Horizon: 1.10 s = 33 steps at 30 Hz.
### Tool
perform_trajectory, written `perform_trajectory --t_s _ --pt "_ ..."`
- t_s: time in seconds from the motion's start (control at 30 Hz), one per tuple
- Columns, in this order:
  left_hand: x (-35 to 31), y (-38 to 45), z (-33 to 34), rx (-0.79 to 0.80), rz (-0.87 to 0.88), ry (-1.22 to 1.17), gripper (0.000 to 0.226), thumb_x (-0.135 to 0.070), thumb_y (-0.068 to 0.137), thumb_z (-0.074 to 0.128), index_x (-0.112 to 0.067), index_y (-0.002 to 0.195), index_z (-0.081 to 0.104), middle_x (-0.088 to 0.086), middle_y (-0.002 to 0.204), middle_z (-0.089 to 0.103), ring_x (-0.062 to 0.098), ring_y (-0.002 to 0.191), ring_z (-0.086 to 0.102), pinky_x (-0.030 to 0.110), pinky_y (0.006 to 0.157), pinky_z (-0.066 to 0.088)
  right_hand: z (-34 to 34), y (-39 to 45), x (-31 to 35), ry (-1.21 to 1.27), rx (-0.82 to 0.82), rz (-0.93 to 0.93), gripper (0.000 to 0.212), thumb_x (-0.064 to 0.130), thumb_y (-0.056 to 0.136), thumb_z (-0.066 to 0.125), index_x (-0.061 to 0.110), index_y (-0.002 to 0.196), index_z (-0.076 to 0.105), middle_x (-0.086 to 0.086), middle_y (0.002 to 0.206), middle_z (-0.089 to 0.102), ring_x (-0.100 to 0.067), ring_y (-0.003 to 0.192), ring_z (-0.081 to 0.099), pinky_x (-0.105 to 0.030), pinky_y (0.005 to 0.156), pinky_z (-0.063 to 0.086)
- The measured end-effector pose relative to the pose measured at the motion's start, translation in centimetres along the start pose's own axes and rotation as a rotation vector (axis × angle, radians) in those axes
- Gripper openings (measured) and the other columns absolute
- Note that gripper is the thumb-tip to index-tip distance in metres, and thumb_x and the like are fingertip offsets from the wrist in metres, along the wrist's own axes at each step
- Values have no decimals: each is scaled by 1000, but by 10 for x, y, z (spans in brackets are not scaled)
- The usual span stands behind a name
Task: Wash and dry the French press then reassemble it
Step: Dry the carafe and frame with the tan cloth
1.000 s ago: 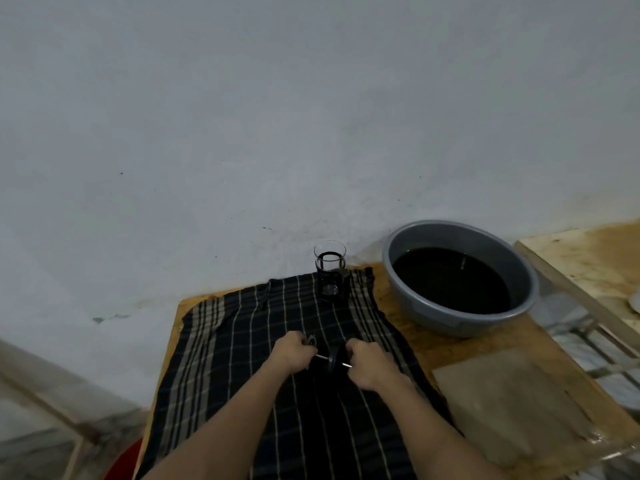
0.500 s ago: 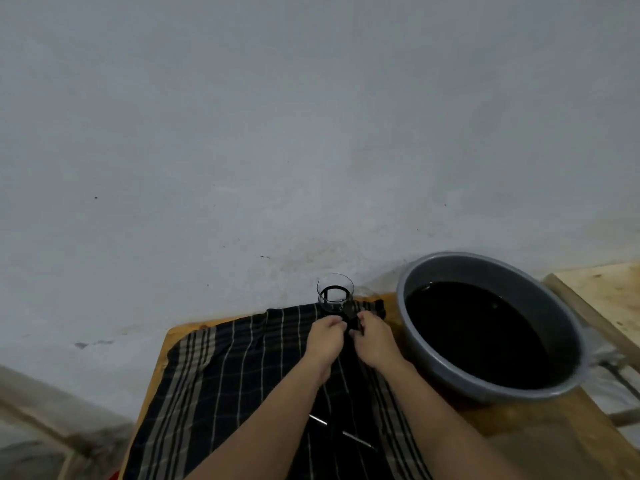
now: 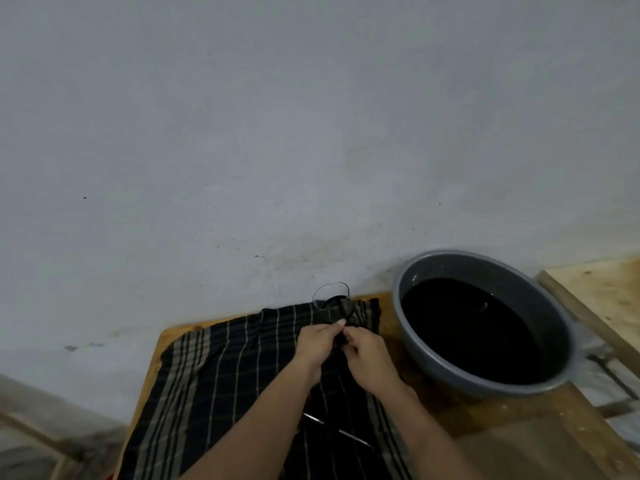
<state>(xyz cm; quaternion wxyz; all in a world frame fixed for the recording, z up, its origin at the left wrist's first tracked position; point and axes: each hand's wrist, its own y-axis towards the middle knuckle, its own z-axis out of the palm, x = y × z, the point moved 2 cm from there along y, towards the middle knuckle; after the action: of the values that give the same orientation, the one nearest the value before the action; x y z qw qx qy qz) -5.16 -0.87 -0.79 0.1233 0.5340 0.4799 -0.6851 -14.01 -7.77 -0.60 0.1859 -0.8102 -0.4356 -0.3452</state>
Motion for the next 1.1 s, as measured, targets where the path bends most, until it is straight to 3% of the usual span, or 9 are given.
perform_trajectory --t_s 0.13,0.23,0.3,0.4,0.5,0.63,0.8,1.0,1.1 --pt "6 -16 -1 33 -5 31 23 -22 83 73 0 93 75 13 94 74 26 92 66 32 82 53 -9 -39 7 49 -17 65 33 3 95 49 11 124 62 2 114 65 -5 102 58 0 79 36" --pt "4 -32 2 41 85 161 22 -21 83 73 1 87 75 12 84 71 25 83 65 31 73 51 -25 -72 -1 113 -162 174 31 9 94 56 12 124 63 -1 114 68 -5 102 60 0 79 37" --pt "-7 -50 6 36 238 326 21 -23 84 72 -5 73 75 9 76 69 23 77 64 34 75 52 -42 -91 -7 155 -284 192 27 9 92 60 13 119 64 3 105 68 -7 101 63 -4 82 42" --pt "-41 -90 21 108 475 555 34 -25 89 66 -14 56 63 8 61 58 20 60 55 29 60 41 -81 -114 -3 256 -467 197 32 13 92 62 20 123 56 9 106 62 0 95 60 -22 87 52" --pt "-78 -121 49 215 667 847 31 -27 92 61 -9 67 61 6 64 55 16 58 51 28 56 39 -120 -114 1 468 -506 284 62 15 90 66 22 144 36 7 127 52 -9 107 58 -23 86 49" --pt "-114 -136 100 245 829 1219 27 -34 93 55 -9 89 65 5 86 65 21 81 62 35 77 54 -163 -106 -3 731 -454 298 76 8 89 64 21 151 24 -4 148 41 -21 128 48 -41 109 42" --pt "-142 -137 156 270 980 1495 27 -36 92 54 -10 83 60 4 79 59 22 74 57 31 63 44 -179 -98 -31 942 -395 374 63 28 95 58 15 150 29 -7 148 44 -21 128 49 -42 112 38" --pt "-155 -128 202 218 1081 1740 26 -33 93 54 -9 101 61 11 100 65 25 78 56 32 67 45 -179 -87 -64 995 -363 468 46 41 96 51 16 135 50 -2 132 55 -22 122 54 -42 108 43" --pt "-154 -123 222 204 1097 1827 26 -30 94 53 -8 105 60 13 105 63 28 89 63 34 71 46 -183 -80 -78 922 -362 490 22 42 95 52 27 106 63 1 124 61 -17 113 56 -41 105 45"
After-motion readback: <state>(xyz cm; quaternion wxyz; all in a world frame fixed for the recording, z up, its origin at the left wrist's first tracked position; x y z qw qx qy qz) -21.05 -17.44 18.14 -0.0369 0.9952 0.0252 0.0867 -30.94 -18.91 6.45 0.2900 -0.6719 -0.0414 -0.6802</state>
